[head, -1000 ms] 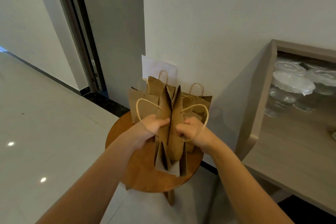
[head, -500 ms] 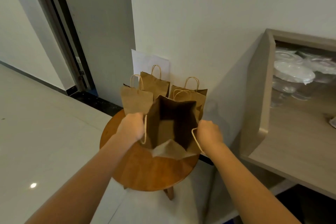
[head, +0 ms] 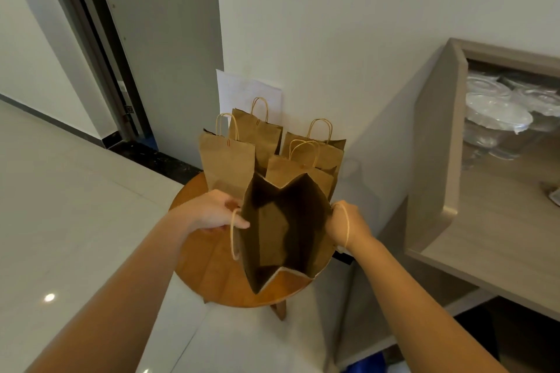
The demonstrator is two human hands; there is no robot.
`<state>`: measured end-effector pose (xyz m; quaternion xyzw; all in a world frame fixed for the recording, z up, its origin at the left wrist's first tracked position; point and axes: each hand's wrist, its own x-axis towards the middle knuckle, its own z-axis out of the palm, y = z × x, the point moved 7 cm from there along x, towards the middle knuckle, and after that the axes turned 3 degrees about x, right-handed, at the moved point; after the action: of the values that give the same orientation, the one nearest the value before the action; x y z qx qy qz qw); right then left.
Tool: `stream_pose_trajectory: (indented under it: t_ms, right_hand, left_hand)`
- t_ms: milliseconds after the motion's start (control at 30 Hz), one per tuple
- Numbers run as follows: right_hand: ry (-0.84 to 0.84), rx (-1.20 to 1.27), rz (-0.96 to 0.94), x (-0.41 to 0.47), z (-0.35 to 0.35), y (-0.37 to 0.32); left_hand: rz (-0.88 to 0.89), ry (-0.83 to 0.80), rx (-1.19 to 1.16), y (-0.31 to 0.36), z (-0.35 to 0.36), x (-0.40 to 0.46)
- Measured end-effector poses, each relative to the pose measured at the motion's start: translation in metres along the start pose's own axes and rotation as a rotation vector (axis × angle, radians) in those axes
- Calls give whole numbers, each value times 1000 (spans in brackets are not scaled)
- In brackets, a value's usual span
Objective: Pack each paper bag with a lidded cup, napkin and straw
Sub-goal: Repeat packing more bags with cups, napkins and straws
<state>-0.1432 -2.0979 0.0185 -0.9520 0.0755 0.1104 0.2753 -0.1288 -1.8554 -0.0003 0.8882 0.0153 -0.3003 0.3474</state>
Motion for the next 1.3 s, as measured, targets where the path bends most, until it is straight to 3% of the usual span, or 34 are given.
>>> stream_pose_trajectory:
  t_ms: [67, 167, 200, 333, 433, 533, 667, 800, 1033, 1300]
  right_hand:
    - [-23, -41, 16, 0, 5, 0]
    - [-58, -121, 38, 2, 12, -5]
    - [-73, -133, 38, 2, 14, -8]
    - [-140, -162, 27, 2, 23, -17]
    - [-131, -104, -8, 5, 26, -15]
    - [-95, 76, 33, 7, 25, -1]
    - [-45, 346, 130, 4, 33, 21]
    - [113, 531, 205, 5, 35, 40]
    - [134, 517, 289, 3, 48, 61]
    - [97, 496, 215, 7, 52, 36]
  left_hand:
    - [-9, -25, -55, 1, -9, -7]
    - [118, 298, -169, 23, -37, -17]
    - [171, 319, -125, 35, -34, -19]
    - [130, 16, 304, 55, 36, -7]
    - [119, 119, 470, 42, 51, 14]
    - [91, 194, 384, 23, 51, 27]
    - [41, 172, 267, -10, 51, 53]
    - [-19, 164, 237, -26, 55, 72]
    - [-119, 234, 257, -43, 48, 96]
    - [-122, 285, 342, -31, 28, 97]
